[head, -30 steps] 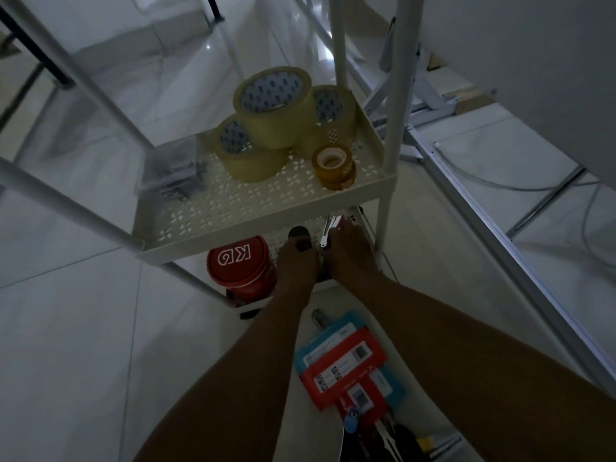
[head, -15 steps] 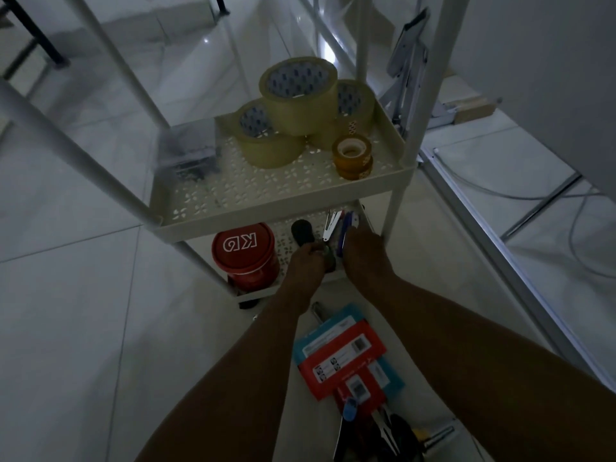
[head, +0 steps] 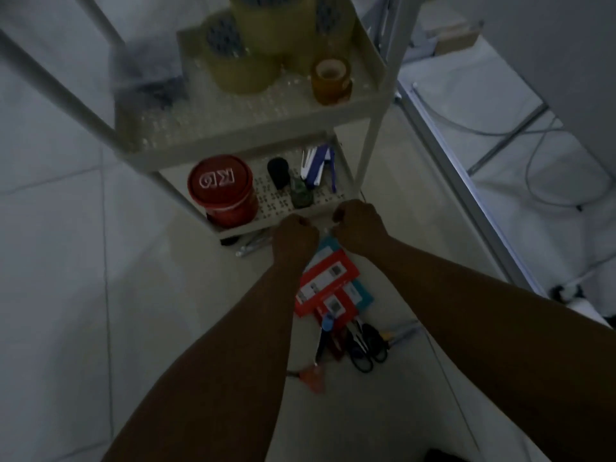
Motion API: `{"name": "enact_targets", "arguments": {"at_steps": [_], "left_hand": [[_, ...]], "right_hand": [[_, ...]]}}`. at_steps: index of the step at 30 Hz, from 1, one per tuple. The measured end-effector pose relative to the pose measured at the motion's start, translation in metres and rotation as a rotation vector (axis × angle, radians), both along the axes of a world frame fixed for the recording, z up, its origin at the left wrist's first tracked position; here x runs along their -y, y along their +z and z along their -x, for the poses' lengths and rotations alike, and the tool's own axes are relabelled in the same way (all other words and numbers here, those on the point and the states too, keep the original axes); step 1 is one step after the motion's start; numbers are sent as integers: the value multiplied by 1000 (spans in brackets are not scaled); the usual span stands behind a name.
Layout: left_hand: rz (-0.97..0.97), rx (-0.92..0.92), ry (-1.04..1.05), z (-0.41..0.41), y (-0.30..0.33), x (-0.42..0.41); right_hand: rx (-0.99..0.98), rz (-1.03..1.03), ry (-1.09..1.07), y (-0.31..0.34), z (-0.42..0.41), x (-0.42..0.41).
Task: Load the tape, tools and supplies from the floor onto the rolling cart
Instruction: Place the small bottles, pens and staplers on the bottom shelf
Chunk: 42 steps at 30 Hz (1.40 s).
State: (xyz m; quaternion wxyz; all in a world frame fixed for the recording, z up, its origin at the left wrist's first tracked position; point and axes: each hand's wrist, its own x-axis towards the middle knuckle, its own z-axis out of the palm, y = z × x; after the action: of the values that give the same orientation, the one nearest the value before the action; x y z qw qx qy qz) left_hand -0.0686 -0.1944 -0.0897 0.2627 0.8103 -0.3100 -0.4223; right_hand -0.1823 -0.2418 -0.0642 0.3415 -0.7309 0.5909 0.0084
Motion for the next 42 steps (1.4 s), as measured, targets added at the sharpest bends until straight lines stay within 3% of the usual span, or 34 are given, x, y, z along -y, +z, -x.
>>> {"name": "enact_targets", "arguments": {"at_steps": [4,10,15,18,22,26,30,37,42], "left_hand": [[-150,49,15,18,-4,-59],[-137,18,102,51,-46,-138],[-123,112,-26,95,-47,-176],[-141,159,9,102,-46,-175],[-109,5,109,96,-43,-174],[-11,-164,329,88,-36,-176],[-34,-211,503,82,-46,-178],[35,-227,543,81,-39,-179],[-77,-163,373,77,-44,-184]], "right_hand": [[-180,-264,56,-14,25,-35],[-330,-369,220,-28,53,-84],[-223,-272,206,-53,72,-120],[-104,-172,100,-58,73,-133],[118,-251,-132,-48,64,-121],[141,-262,28,-37,58,-113],[239,-333,147,-39,59,-120],[12,-85,464,-60,55,-135],[-121,12,617,-60,53,-132]]}}
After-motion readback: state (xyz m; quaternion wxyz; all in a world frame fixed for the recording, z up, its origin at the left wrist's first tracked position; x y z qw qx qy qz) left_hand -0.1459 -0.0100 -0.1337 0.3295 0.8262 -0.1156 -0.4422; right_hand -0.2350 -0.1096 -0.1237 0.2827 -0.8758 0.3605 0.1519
